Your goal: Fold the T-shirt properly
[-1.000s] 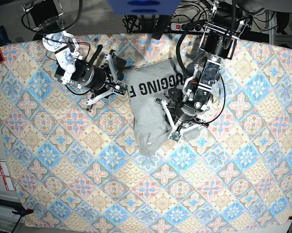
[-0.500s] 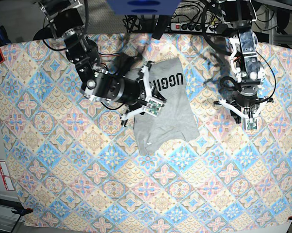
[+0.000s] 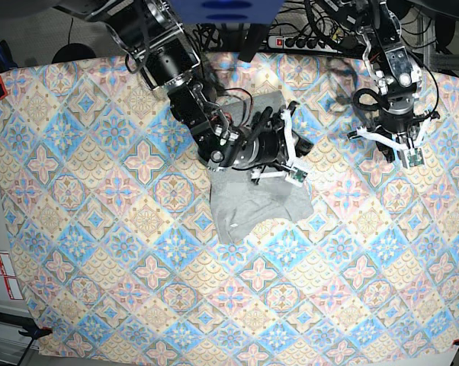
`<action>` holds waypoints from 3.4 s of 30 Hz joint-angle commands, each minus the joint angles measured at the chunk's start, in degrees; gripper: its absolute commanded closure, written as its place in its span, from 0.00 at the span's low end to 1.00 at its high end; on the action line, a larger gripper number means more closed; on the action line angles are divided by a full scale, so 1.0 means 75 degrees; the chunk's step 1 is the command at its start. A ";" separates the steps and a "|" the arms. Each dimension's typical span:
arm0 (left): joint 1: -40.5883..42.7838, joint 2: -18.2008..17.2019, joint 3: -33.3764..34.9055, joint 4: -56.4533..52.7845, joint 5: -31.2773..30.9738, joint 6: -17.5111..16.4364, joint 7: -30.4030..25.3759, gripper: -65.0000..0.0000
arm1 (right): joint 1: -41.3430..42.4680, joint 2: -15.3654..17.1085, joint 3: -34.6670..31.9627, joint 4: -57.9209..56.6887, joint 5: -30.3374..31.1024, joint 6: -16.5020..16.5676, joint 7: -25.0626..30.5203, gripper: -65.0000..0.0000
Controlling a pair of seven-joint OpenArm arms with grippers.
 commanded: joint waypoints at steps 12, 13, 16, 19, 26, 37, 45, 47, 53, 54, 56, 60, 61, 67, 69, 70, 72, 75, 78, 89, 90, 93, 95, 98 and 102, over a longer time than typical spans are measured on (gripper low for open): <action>0.0040 -0.0013 -0.0016 0.0158 -0.0331 0.0029 -0.0172 0.81 | 0.0611 0.0250 0.0873 -0.1833 0.0082 -0.0549 0.1416 0.93; 0.0040 -0.0013 -0.0016 0.0158 -0.0331 0.0029 -0.0172 0.81 | 0.0611 0.0367 0.1096 -0.1856 0.0082 -0.0549 0.1416 0.93; 0.0040 -0.0013 -0.0016 0.0158 -0.0331 0.0029 -0.0172 0.81 | 0.0611 0.0684 0.1623 -0.1880 0.0082 -0.0549 0.1428 0.93; 0.0028 -0.0013 -0.0016 0.0158 -0.0331 0.0029 -0.0172 0.81 | 0.0646 0.1129 0.1963 -0.1880 0.0082 -0.0549 0.1451 0.93; -0.0007 -0.0037 -0.0016 0.0158 -0.0331 0.0029 -0.0172 0.81 | 0.0658 0.1950 0.2713 -0.1880 0.0082 -0.0538 0.1463 0.93; 0.0040 -0.0060 -0.0004 0.0158 -0.0343 0.0006 -0.0172 0.81 | 0.1009 0.3169 0.2842 -0.1821 0.0082 -0.0538 0.1616 0.93; 0.0450 -0.0189 0.0031 0.0181 -0.0343 -0.0017 -0.0161 0.81 | 0.0048 0.3438 0.3194 0.0980 0.0129 -0.0526 0.0678 0.93; 0.0720 -0.0365 0.0043 0.0263 -0.0354 -0.0017 -0.0161 0.81 | -0.0585 0.3392 0.3698 0.2035 0.0129 -0.0526 0.0314 0.93; 0.1540 -0.0482 0.0078 0.0521 -0.0354 -0.0017 -0.0161 0.81 | -0.2425 0.2981 0.5222 0.4485 0.0129 -0.0526 -0.0307 0.93; 0.1681 -0.0576 0.0078 0.0521 -0.0354 -0.0017 -0.0172 0.81 | -0.2718 0.2934 0.5456 0.4673 0.0129 -0.0526 -0.0307 0.93; 0.1985 -0.0740 0.0113 0.0521 -0.0471 -0.0017 -0.0184 0.81 | -0.3281 0.2911 0.5831 0.5013 0.0129 -0.0526 -0.0307 0.93; 0.2747 -0.1068 0.0172 0.0790 -0.1210 -0.0017 -0.0172 0.81 | -0.4394 0.2911 0.6546 0.5540 0.0129 -0.0526 -0.0307 0.93; 0.3005 -0.1162 0.0195 0.0849 -0.1386 -0.0017 -0.0196 0.81 | -0.4640 0.2911 0.6746 0.5634 0.0129 -0.0526 -0.0307 0.93; 0.4236 -0.1584 0.0160 0.0919 -0.2452 -0.0017 -0.0219 0.84 | -0.6246 0.2899 0.7719 0.5774 0.0328 -0.0526 -0.0307 0.98; 0.4552 -0.1607 0.0160 0.0919 -0.2745 -0.0017 -0.0219 0.89 | -0.6680 0.2899 0.7918 0.5774 0.0750 -0.0526 -0.0283 0.98; 0.4705 -0.1607 0.0160 0.0919 -0.2886 -0.0017 -0.0219 0.91 | -0.6879 0.2899 0.8012 0.5774 0.1020 -0.0526 -0.0283 0.98; 0.5092 -0.1607 0.0207 0.0908 -0.3121 -0.0017 -0.0219 0.95 | -0.7336 0.2899 0.8164 0.5751 0.1653 -0.0526 -0.0295 0.98; 0.5455 -0.1607 0.0207 0.0884 -0.3308 -0.0017 -0.0219 0.99 | -0.7887 0.2888 0.8305 0.5739 0.2063 -0.0526 -0.0283 0.98; 0.5783 -0.1595 0.0219 0.0732 -0.3343 -0.0017 -0.0219 1.00 | -0.8356 0.2888 0.8340 0.5657 0.2051 -0.0526 -0.0260 0.98; 0.4904 -0.1760 0.0863 -0.2433 -0.3261 -0.0017 -0.0243 1.00 | -0.8192 0.2888 0.8176 0.2516 0.1618 -0.0526 -0.0236 1.00; 0.4740 -0.1818 0.0980 -0.2831 -0.3261 -0.0017 -0.0313 1.00 | -0.7958 0.2888 0.8070 0.2199 0.1442 -0.0526 -0.0225 1.00; 0.4201 -0.1842 0.1637 -0.4144 -0.3085 -0.0017 -0.1075 1.00 | -0.7301 0.2888 0.7730 0.1004 0.0809 -0.0526 -0.0201 1.00; 0.3966 -0.1912 0.2035 -0.4848 -0.2757 0.0006 -0.1626 1.00 | -0.6926 0.2888 0.7601 0.0312 0.0598 -0.0526 0.0021 1.00; 0.3544 -0.1912 0.2633 -0.5938 -0.2394 0.0029 -0.2411 1.00 | -0.6445 0.2888 0.7472 -0.0778 0.0387 -0.0526 0.0584 1.00; 0.2806 -0.1900 0.3172 -0.7368 -0.2335 0.0029 -0.2997 1.00 | -0.5672 0.2888 0.7308 -0.2313 0.0164 -0.0526 0.1182 1.00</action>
